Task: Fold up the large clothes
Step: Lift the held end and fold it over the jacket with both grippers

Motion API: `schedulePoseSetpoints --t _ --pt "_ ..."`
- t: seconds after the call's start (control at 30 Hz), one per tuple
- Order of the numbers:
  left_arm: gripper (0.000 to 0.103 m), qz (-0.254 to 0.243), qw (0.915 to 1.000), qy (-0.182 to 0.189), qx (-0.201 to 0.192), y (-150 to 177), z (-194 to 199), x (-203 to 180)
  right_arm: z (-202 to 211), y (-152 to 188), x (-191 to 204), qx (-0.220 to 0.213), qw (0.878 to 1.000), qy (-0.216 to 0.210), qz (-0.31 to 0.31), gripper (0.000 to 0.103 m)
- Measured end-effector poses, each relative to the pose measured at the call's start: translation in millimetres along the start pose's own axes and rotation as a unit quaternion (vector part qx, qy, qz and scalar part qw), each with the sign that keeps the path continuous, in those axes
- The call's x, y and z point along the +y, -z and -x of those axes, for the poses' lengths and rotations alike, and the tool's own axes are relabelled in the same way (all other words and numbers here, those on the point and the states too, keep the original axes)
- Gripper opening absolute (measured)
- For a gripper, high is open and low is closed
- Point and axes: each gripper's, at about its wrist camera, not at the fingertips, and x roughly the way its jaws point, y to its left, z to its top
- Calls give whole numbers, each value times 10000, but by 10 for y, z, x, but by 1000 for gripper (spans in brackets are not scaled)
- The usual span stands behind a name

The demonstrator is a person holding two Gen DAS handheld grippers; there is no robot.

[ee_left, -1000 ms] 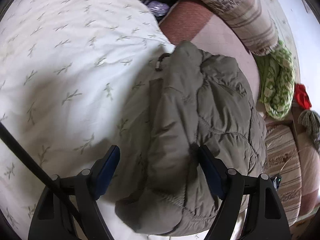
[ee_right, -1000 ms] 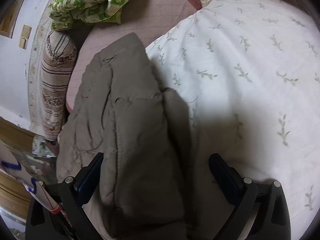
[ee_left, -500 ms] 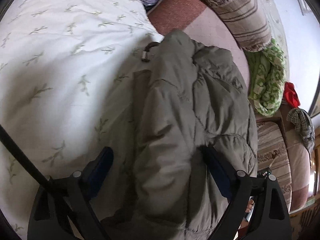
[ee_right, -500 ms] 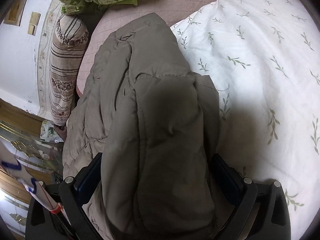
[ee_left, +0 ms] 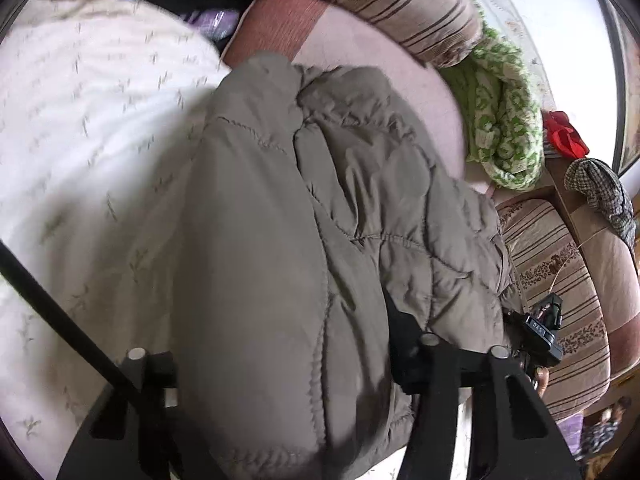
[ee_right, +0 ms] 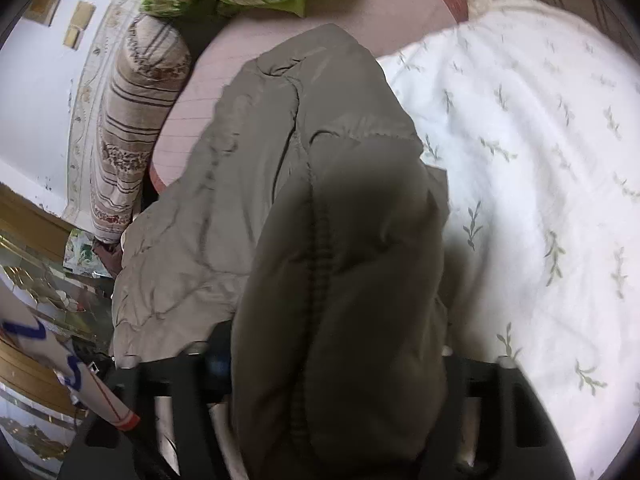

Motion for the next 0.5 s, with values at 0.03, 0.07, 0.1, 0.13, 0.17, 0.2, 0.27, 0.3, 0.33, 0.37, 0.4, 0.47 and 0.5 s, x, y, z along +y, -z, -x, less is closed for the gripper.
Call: schedulePoseSetpoints --t 0.03,0.07,0.1,0.13,0.17,0.2,0.27,0.3,0.33,0.37,0.4,0.47,0.5 --pt "50 -50 10000 -20 -56 -1 45 -52 59 14 48 -71 10000 40 53 52" --pt "49 -105 9999 -47 -105 11 91 -80 102 28 83 -117 9999 59 77 49" --pt "48 -178 9997 -97 -165 29 145 -129 154 48 122 -157 9998 54 88 48" --pt "47 -245 9994 -150 -212 48 191 -175 191 64 142 -177 9998 40 92 46" --pt "47 -286 9991 -186 -243 71 235 -190 251 92 183 -198 9998 8 97 45" --pt "46 -309 9989 -221 -267 105 286 -222 292 115 213 -209 9997 -18 106 45" --pt "45 -334 9987 -273 -264 166 355 -267 413 188 265 -227 9997 -76 95 44" --pt "45 -344 9987 -301 -246 213 397 -276 474 233 287 -235 9996 -88 89 44" --pt "45 -361 9985 -336 -218 256 434 -275 522 272 307 -244 9996 -84 95 44" --pt "44 -361 9985 -356 -201 299 473 -260 558 311 322 -245 9996 -76 99 44" --pt "44 -323 9986 -372 -171 347 512 -237 596 368 336 -234 9997 -68 86 44" --pt "44 -196 9989 -399 -129 410 559 -203 652 483 341 -209 9998 -59 34 44" --pt "44 -167 9989 -413 -127 446 586 -189 688 553 339 -196 9998 -50 3 44"
